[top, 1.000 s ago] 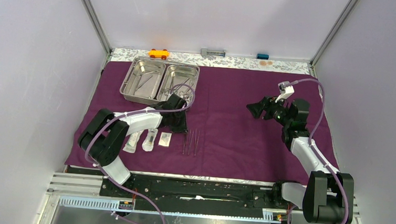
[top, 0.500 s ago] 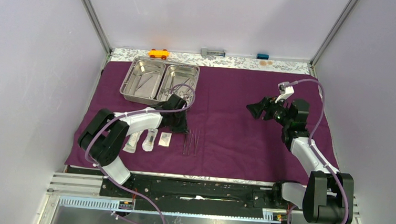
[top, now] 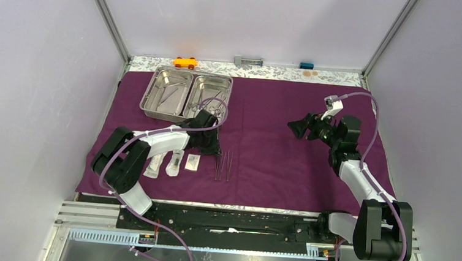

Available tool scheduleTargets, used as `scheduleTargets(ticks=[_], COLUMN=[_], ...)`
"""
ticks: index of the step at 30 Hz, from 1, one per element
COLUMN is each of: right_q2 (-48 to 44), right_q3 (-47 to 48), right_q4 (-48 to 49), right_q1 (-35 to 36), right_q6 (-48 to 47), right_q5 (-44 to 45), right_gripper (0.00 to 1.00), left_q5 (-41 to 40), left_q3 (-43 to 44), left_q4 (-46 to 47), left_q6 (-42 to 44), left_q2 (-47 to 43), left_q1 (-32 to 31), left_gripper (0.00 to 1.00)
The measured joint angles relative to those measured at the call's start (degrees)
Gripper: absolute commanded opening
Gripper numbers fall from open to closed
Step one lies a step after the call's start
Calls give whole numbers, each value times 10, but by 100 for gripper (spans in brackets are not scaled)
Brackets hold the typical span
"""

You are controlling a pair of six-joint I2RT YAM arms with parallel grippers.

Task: Open and lay out the surgical kit
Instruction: Place the medical item in the surgical kit.

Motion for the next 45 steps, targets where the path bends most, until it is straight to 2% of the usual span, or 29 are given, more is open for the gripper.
scheduleTargets(ticks=[4,13,25,34,45], right_q2=[0,-2,-2,-2,-2], right_q3=[-3,-4,-5,-5,-6], right_q4=[0,0,0,0,0], right_q1=[-1,-1,-1,-1,-1], right_q6=[0,0,0,0,0], right_q5=[0,0,0,0,0], right_gripper=[79,79,79,79,79], left_q5=[0,0,-2,-12,-14], left_q3=[0,0,1,4,4], left_q4=[0,-1,-15,-26,-26], left_q6=[0,6,16,22,22], left_q2=[0,0,-2,-3,-5], left_q1=[0,0,0,0,0], left_gripper=[25,17,15,15,22])
